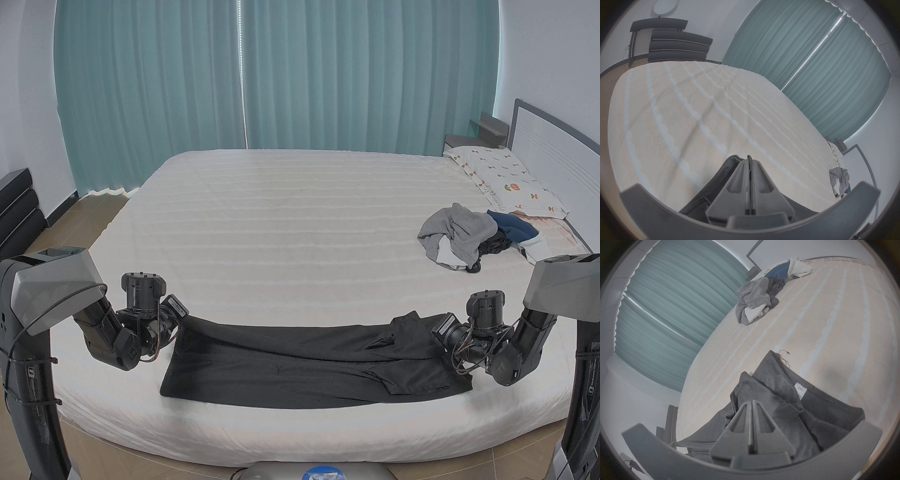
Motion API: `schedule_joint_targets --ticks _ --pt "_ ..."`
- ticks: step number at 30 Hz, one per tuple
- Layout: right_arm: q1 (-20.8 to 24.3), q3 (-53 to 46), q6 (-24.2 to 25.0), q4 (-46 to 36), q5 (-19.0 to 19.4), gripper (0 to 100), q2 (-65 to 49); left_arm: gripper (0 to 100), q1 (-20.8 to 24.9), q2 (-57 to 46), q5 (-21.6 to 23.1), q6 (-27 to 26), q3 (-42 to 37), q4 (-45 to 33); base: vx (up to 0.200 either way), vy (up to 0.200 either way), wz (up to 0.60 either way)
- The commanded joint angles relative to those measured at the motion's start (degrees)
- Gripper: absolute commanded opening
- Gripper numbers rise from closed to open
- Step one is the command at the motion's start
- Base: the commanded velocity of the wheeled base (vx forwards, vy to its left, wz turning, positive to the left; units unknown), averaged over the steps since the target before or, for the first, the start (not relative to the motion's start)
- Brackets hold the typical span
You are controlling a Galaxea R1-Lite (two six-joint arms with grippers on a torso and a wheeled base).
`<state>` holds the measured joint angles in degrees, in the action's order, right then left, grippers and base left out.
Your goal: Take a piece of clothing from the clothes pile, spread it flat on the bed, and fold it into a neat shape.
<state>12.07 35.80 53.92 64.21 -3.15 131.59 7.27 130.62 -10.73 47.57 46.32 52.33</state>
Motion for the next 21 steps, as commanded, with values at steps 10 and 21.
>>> schedule_joint_targets --ticks 10,21 --pt "0.7 -0.6 -0.4 -4.8 0.9 100 -1.5 0 0.1 -0.2 0.0 0.0 -0.7 0.4 0.0 0.0 0.0" --pt "0.7 2.3 -0.5 -12.8 0.9 100 -0.9 0 1.2 -0.3 -0.3 0.2 -2.4 0.6 0.0 0.0 0.0"
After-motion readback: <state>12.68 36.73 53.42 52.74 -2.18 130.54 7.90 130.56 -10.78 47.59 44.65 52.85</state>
